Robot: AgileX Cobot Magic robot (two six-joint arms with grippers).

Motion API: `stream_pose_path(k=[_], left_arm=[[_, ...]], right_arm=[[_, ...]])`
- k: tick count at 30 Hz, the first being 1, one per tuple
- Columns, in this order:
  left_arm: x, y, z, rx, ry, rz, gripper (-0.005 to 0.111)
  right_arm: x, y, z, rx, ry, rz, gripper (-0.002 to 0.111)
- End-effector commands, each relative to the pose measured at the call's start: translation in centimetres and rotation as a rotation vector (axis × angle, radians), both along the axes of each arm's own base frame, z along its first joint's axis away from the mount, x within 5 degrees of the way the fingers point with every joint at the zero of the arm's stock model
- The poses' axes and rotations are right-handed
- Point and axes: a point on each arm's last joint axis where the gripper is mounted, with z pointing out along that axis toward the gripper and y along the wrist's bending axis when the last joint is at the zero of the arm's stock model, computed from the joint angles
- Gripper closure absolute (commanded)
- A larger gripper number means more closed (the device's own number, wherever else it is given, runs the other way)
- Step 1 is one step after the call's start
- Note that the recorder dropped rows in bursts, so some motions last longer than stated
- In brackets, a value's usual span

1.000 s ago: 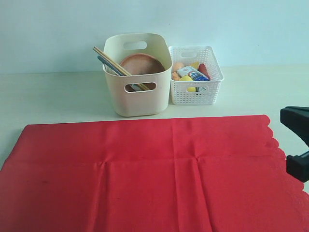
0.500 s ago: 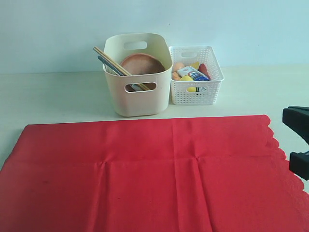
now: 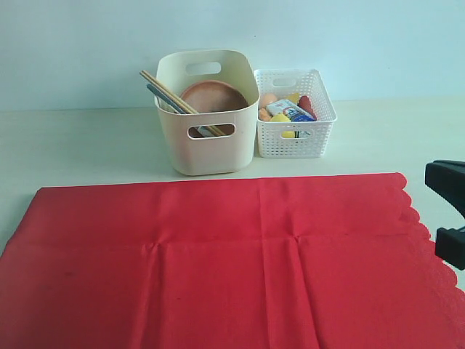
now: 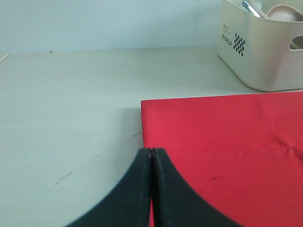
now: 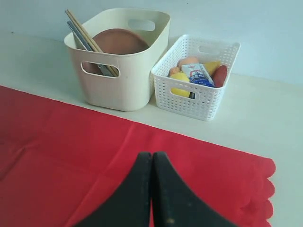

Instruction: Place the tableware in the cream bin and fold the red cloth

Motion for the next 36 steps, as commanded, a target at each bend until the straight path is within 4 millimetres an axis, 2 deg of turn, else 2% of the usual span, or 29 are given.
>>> stream_pose_path(k=[1,7,11,17,21,36], left_arm=[[-0.1,0.0,0.6,-0.010,-0.018,-0.003,0.107],[1.0,-0.1,3.2,-0.008,0.037,-0.003,0.107],[3.1,-0.2,5.2,-0.004,0.133,-0.002,0.107],[6.1,-0.3,8.9,-0.002,0.160,-0.002,0.107],[6.8,-0.4,9.3,-0.002,0.172,-0.002,0.107],[6.7,-0.4,9.3,-0.002,0.173,-0.002,0.107]], right_arm=[[-0.1,0.0,0.0,0.004,-0.002,-0.001,0.108],[-0.1,-0.1,-0.1,0.013,0.012,-0.006,0.108],[-0.1,-0.1,-0.1,0.010,0.015,-0.006,0.108],[-0.1,-0.1,-0.2,0.008,0.019,-0.005,0.108],[-0.1,-0.1,-0.2,0.008,0.019,-0.005,0.108],[-0.1,-0.1,-0.2,0.008,0.019,-0.005,0.108]])
